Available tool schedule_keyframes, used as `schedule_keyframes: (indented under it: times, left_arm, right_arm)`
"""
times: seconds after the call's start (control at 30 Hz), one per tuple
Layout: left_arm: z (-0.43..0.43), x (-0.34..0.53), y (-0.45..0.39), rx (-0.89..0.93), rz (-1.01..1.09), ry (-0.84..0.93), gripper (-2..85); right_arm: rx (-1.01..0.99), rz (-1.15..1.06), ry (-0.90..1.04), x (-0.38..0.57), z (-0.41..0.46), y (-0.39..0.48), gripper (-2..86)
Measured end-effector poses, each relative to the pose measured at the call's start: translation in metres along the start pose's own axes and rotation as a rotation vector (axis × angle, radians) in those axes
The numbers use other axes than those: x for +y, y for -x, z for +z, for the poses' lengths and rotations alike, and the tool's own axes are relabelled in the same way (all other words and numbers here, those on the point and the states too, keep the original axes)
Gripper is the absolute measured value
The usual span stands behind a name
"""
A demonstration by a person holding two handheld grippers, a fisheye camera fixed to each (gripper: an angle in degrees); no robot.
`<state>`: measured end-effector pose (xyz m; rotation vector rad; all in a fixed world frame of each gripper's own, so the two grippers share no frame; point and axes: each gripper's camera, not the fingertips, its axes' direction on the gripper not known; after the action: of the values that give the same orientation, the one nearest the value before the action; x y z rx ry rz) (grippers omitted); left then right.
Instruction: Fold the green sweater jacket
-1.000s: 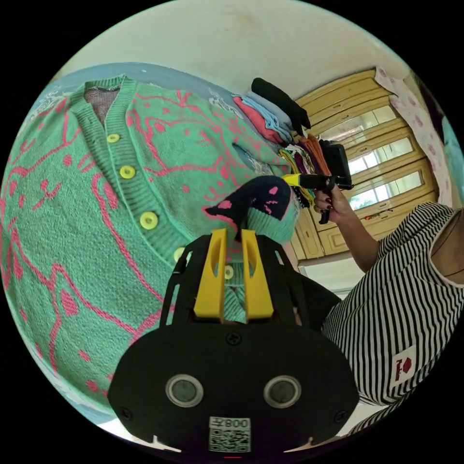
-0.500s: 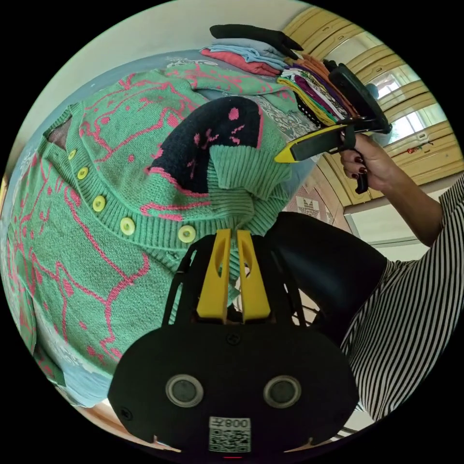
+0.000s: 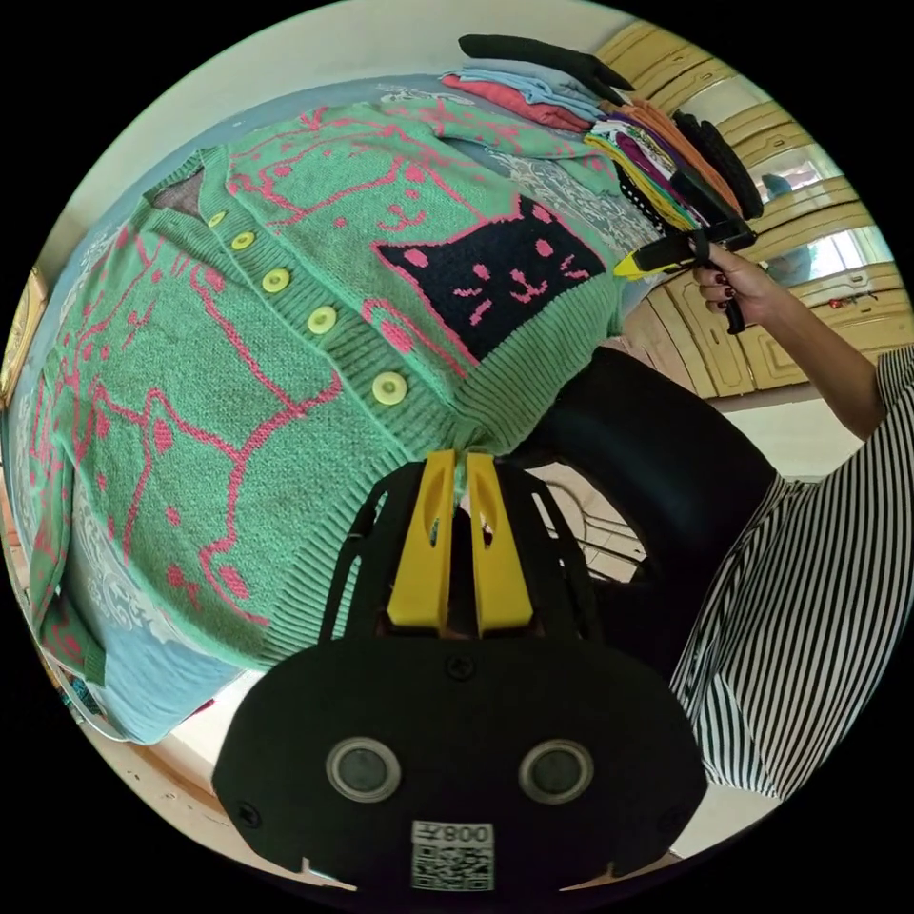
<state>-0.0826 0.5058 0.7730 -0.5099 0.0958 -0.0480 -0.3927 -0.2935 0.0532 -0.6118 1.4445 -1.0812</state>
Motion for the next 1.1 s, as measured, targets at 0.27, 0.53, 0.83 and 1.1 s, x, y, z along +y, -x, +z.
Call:
schedule_keyframes:
  times: [0.27,0.53,0.83,1.1]
  left_arm:
    - [-0.006,0.007,0.021,0.186,-0.069,-0.03,2.6]
    - [-0.084,-0.018,0.134,0.051,-0.281,-0.351,1.0]
    - [-0.124,-0.111,0.316,-0.238,-0.648,-0.444,0.2]
    - [-0.111,-0.158,0.367,-0.261,-0.676,-0.432,0.1]
  right_arm:
    - [0.066,0.131,0.01,0.003,-0.014,-0.044,0.6]
    - [0.191,-0.167,-0.216,-0.088,-0.049,0.045,0.0]
    - [0.574,-0.466,-0.237,-0.334,0.018,0.174,0.0]
    - [0.597,-0.366,-0.206,-0.415,0.05,0.137,0.0]
